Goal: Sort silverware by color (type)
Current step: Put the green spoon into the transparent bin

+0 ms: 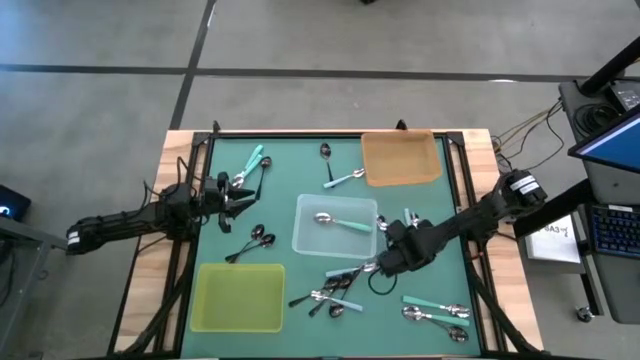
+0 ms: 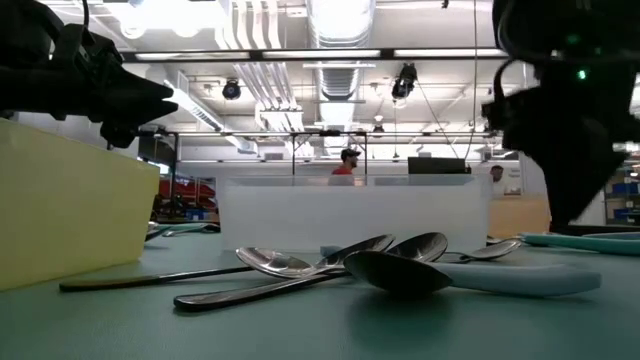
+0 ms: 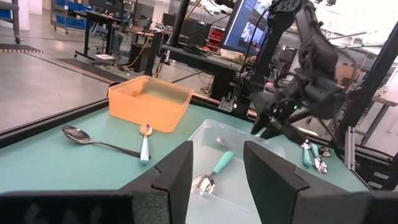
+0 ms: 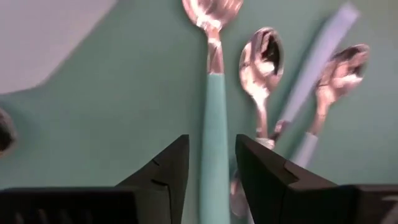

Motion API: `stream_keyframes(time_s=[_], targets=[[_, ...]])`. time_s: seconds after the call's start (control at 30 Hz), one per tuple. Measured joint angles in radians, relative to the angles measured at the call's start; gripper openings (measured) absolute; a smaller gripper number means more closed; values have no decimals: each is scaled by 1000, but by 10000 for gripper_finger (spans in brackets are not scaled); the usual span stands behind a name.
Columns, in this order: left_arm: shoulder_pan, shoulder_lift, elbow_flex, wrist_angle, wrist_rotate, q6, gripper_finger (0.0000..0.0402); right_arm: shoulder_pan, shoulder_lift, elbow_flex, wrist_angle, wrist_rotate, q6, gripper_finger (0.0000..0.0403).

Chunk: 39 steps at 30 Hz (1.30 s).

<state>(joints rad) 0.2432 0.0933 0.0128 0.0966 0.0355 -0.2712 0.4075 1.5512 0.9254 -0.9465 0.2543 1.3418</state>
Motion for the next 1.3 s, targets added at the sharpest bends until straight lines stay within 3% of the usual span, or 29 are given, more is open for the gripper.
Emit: stream_keyframes(time_s=[0.4,0.53,0.7,0.87,0.97,1.1,1.2,1.3], targets=[[0,0,0,0,0,0,128,-37,0,-107,97,0,-66,125],[0,0,0,0,0,0,128,-46,-1,-112,127,-13,-97,102],[0,0,0,0,0,0,128,-48,-13,-105,131,-20,-97,43],[0,0,0,0,0,0,128,-48,-78,-44,12,-29,-97,40],[0,0,0,0,0,0,128,-48,-135,14,-57,31,-97,40],[0,0,0,0,0,0,128,-48,-217,96,-47,197,-136,40],[0,0,0,0,0,0,128,-48,-243,129,61,311,-263,40],[0,0,0,0,0,0,128,-54,-241,127,276,379,-479,40]])
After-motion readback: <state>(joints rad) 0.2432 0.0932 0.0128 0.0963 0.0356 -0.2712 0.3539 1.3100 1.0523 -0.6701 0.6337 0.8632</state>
